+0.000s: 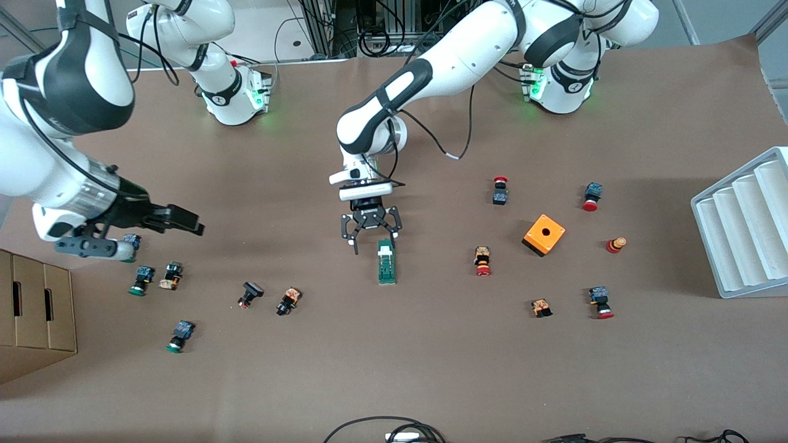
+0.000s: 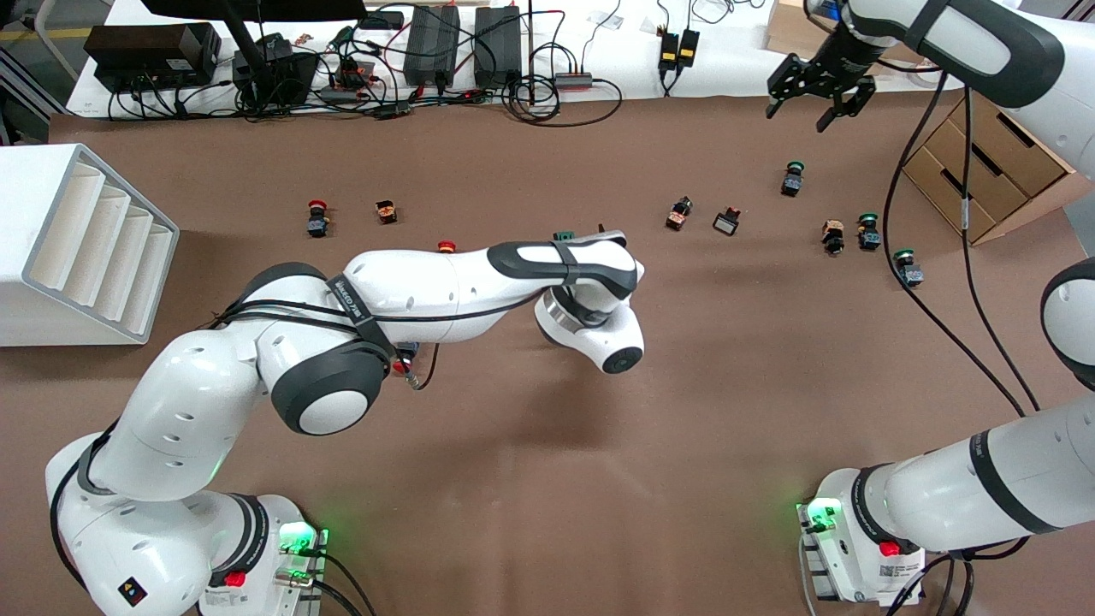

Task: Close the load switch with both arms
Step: 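Lower the left gripper onto the switch while the right gripper approaches, then position the right gripper fingers around the white switch lever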

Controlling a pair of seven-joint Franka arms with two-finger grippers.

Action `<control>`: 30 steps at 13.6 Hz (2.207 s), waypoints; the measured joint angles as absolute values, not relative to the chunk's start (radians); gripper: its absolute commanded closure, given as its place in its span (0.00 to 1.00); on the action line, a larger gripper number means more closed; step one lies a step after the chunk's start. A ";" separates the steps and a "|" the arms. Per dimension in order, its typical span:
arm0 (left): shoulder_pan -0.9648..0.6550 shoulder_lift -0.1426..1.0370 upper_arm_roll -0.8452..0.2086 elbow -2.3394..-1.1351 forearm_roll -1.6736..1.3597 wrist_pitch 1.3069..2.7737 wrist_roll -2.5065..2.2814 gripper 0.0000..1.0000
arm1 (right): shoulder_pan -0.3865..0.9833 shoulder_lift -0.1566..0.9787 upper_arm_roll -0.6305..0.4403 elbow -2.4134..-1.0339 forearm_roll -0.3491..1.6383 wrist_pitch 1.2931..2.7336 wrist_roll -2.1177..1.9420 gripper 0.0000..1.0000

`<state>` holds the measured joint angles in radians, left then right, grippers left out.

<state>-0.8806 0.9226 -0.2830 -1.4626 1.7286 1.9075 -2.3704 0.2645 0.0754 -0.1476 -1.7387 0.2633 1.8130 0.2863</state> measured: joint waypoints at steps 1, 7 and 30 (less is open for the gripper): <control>-0.888 0.932 -0.293 -1.463 1.749 1.873 -2.401 0.00 | 0.293 0.094 -0.147 -1.719 0.267 1.814 0.363 0.01; -0.908 0.982 -0.343 -1.463 1.815 1.744 -2.484 0.00 | 0.510 0.236 -0.143 -1.640 0.282 1.925 0.850 0.01; -0.898 1.077 -0.363 -1.463 1.845 1.693 -2.448 0.00 | 0.870 0.578 -0.213 -1.626 0.285 2.424 1.790 0.16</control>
